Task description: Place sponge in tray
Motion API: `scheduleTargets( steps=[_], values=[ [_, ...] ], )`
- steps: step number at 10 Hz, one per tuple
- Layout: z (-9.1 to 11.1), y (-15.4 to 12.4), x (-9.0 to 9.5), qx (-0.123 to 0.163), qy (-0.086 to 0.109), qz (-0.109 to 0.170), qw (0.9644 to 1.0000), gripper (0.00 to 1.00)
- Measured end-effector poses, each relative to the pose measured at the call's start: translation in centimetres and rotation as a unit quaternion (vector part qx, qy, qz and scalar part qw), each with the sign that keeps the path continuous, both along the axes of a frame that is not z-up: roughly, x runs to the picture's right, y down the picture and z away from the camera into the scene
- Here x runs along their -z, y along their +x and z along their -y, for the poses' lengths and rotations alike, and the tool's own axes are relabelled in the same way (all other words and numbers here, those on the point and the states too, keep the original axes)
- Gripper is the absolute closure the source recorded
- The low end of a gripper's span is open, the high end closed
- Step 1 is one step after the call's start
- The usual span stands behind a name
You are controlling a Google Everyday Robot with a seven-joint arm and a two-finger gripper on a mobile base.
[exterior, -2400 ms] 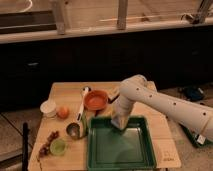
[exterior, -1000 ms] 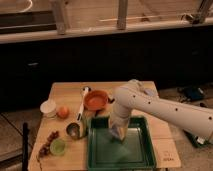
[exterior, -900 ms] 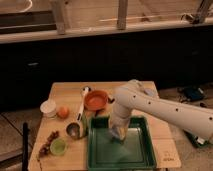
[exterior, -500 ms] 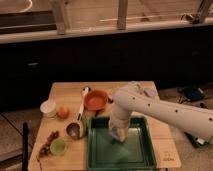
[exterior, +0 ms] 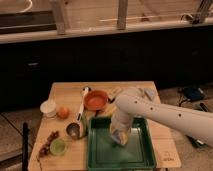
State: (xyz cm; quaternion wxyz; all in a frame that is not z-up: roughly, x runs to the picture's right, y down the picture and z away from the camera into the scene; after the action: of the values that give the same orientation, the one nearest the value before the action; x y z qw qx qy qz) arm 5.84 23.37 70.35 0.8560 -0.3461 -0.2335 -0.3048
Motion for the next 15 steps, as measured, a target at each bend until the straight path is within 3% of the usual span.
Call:
scheduleTargets(
  steps=[5,15],
  values=[
    [-0.5,0.15,-0.15,-0.006,-0.001,0.006,1.0,0.22],
    [-0.86,-0.14,-0.12,0.002,-0.005,0.023,0.9997,0.2]
  ],
)
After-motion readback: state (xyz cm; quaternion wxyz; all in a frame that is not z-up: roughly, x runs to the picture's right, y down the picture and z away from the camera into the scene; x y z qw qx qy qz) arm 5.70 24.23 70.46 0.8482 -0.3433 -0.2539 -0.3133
